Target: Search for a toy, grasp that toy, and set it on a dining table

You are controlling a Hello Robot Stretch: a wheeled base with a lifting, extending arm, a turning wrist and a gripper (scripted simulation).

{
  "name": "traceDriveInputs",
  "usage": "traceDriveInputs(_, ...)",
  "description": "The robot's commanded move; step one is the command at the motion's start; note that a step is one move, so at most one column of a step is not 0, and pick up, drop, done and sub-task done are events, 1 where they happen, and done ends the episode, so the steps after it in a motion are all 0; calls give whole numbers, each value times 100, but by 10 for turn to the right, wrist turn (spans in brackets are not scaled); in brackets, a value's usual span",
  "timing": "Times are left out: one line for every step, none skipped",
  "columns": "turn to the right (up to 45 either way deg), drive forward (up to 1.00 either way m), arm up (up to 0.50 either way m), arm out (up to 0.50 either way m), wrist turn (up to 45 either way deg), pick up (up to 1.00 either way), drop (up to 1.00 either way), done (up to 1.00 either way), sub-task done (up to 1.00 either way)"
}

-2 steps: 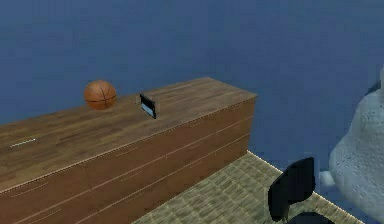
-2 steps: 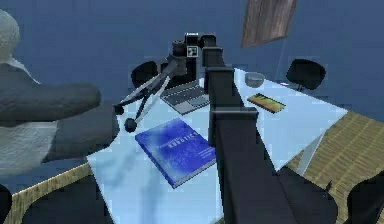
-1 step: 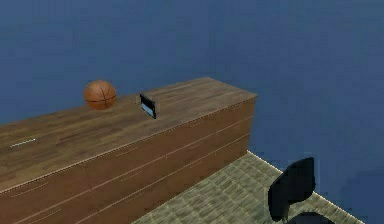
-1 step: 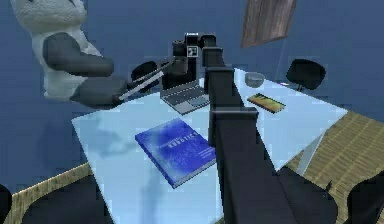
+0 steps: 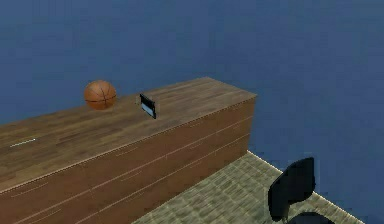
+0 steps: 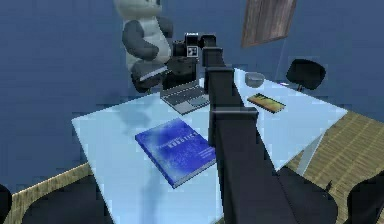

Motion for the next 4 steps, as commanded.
traceDriveInputs(0,0,0,0,450,0,0,0,0)
traceDriveInputs(0,0,0,0,90,0,0,0,0)
traceDriveInputs(0,0,-2,0,0,0,0,0,0)
traceDriveInputs(0,0,-32,0,0,0,0,0,0)
